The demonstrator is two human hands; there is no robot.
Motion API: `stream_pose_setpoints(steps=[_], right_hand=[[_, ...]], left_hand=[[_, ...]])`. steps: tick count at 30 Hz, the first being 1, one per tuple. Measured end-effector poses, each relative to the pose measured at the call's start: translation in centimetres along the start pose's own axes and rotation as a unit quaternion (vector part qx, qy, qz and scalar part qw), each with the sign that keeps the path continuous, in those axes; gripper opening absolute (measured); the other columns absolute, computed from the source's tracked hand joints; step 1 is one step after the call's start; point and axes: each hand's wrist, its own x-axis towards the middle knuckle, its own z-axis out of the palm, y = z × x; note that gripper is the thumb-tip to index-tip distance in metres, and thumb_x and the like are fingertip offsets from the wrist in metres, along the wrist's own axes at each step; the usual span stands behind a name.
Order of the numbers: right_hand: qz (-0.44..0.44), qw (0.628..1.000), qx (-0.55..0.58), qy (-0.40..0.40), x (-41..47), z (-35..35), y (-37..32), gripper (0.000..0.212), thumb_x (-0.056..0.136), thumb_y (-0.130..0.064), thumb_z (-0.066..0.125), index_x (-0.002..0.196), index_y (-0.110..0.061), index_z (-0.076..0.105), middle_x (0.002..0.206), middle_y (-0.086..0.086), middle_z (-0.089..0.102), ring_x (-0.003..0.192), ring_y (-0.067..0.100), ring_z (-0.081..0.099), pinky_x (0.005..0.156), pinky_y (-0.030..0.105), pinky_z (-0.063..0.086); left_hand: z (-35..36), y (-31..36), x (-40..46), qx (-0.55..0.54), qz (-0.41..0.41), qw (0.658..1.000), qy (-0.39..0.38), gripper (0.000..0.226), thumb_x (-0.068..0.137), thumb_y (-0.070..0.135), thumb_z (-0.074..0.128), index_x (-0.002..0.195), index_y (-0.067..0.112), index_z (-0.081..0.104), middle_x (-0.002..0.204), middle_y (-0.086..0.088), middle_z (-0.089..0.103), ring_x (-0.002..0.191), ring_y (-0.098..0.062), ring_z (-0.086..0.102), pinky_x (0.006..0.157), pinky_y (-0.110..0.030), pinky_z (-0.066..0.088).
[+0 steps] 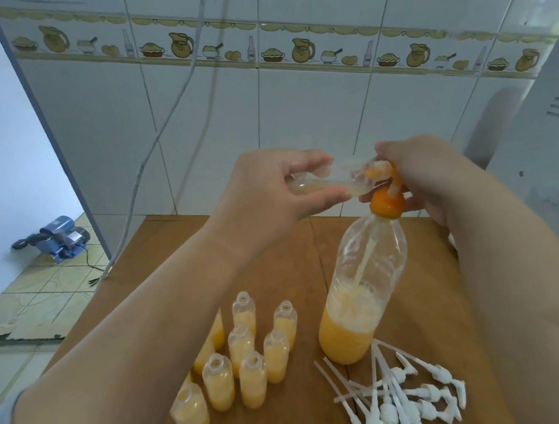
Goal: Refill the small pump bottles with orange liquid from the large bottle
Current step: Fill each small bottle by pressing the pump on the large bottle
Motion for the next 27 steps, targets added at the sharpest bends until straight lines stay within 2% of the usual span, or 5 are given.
stream_pose_setpoints(steps=[6,10,14,20,27], right_hand=[[0.015,0.999,-0.033,0.014,0.4,0.4,0.5,0.04,0.098,-0.03,0.042,0.121,-0.002,0.057,0.119,0.019,0.062,0.076,0.022,0.054,0.075,0.037,0.051],[0.012,1.0,0.008,0.006,-0.4,-0.4,0.6,0.026,0.099,-0.031,0.04,0.104,-0.012,0.058,0.081,0.006,0.067,0.049,0.01,0.061,0.045,0.019,0.047],[0.004,0.999,0.023,0.022,-1.0,-0.6,0.4,0.028,0.1,-0.034,0.039,0.085,-0.019,0.057,0.061,-0.003,0.059,0.04,0.007,0.058,0.043,0.017,0.041],[0.001,0.999,-0.029,0.025,-0.2,0.7,0.4,0.029,0.1,-0.027,0.037,0.111,-0.013,0.06,0.094,0.008,0.063,0.062,0.016,0.055,0.063,0.029,0.049],[-0.004,0.999,0.042,0.026,-0.6,0.0,0.2,0.027,0.099,-0.033,0.042,0.08,-0.02,0.057,0.064,-0.005,0.06,0.039,0.003,0.057,0.056,0.021,0.042]], left_hand=[[1.0,-0.8,-0.5,-0.01,-0.025,1.0,-0.006,0.056,0.069,0.041,0.076,0.12,0.021,0.064,0.11,0.011,0.067,0.096,0.004,0.06,0.089,-0.012,0.047],[0.5,0.0,-0.3,-0.004,-0.003,1.0,-0.01,0.059,0.067,0.043,0.075,0.121,0.021,0.064,0.109,0.012,0.067,0.094,0.006,0.06,0.086,-0.011,0.048],[0.4,0.1,-0.3,-0.005,0.02,1.0,-0.002,0.057,0.068,0.043,0.075,0.12,0.021,0.065,0.106,0.013,0.067,0.092,0.008,0.06,0.084,-0.011,0.048],[1.5,-1.2,-0.8,-0.022,-0.006,1.0,-0.01,0.055,0.071,0.042,0.073,0.12,0.02,0.064,0.104,0.013,0.066,0.091,0.008,0.06,0.086,-0.013,0.049],[0.1,-0.2,-0.1,-0.005,0.02,1.0,-0.002,0.056,0.069,0.041,0.075,0.12,0.021,0.064,0.105,0.013,0.066,0.087,0.011,0.059,0.082,-0.009,0.048]])
